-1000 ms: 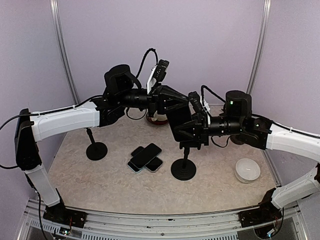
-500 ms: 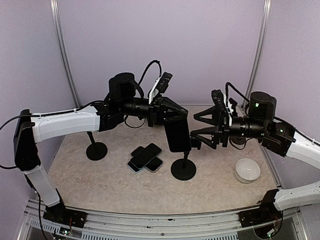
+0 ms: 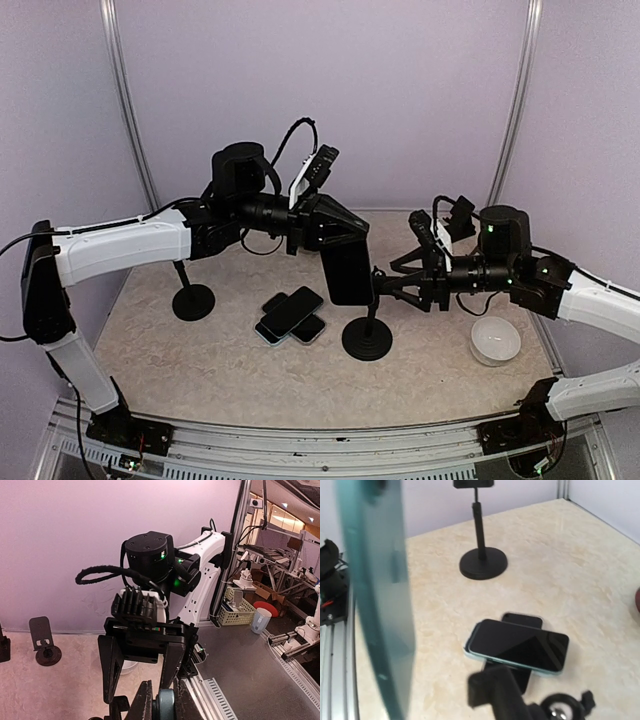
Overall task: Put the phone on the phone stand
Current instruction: Hold the phone stand at the center of the board.
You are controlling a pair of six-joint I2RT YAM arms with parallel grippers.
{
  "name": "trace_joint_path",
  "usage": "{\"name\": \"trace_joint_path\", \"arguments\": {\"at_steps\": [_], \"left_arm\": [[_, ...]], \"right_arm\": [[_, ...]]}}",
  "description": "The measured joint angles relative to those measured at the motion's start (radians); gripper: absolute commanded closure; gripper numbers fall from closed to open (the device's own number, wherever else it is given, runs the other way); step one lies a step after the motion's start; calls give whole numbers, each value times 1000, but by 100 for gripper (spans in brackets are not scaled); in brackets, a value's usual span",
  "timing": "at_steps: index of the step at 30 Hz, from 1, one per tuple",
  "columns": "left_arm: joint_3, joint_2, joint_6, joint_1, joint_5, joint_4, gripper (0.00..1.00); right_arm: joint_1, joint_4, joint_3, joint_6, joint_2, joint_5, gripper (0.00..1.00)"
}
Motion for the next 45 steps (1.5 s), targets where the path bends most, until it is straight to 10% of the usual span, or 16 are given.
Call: {"name": "trace_joint_path", "arguments": {"at_steps": [20,33,45], "left_arm": [[-14,-8,22,6,61,-17,100],[8,12,0,5,90,10,100],[89,139,-100,-32,217,201,100]], "right_arm": [[-106,66,-111,14,21,-137,57],[-113,122,-111,3,78,-177,100],[-114,125,-55,-11,149,-223,100]]}}
